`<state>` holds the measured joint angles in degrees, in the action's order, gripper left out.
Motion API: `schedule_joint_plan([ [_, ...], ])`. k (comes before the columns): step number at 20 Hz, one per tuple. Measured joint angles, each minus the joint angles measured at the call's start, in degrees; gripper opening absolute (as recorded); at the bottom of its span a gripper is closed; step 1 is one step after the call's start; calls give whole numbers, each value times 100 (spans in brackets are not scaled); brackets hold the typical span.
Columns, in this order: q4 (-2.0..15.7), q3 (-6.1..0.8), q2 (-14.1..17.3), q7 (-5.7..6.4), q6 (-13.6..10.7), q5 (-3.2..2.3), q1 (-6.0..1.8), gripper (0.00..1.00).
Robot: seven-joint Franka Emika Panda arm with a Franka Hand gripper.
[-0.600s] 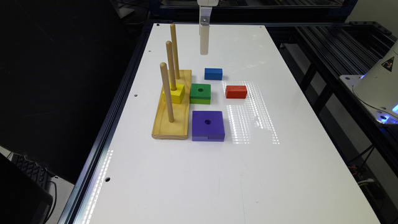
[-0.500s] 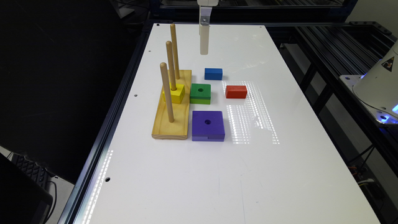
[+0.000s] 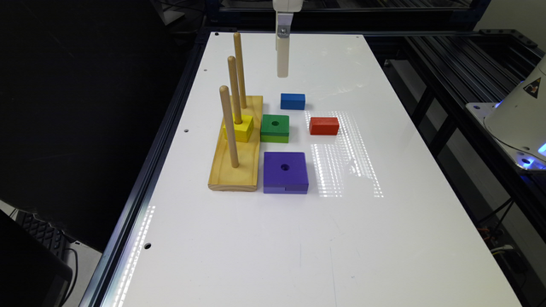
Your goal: Pick up green block.
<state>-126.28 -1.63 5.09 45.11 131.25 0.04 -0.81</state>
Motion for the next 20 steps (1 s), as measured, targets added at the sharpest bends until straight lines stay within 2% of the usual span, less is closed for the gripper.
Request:
schedule_joint_plan([
  [9,-57,-4,-32,2,0,1,1,100],
  [11,-113,-5,-20,2,31,1,1,100],
  [16,-422,-5,126,2,482,1,1,100],
  [20,-479,-5,188,2,623,1,1,100],
])
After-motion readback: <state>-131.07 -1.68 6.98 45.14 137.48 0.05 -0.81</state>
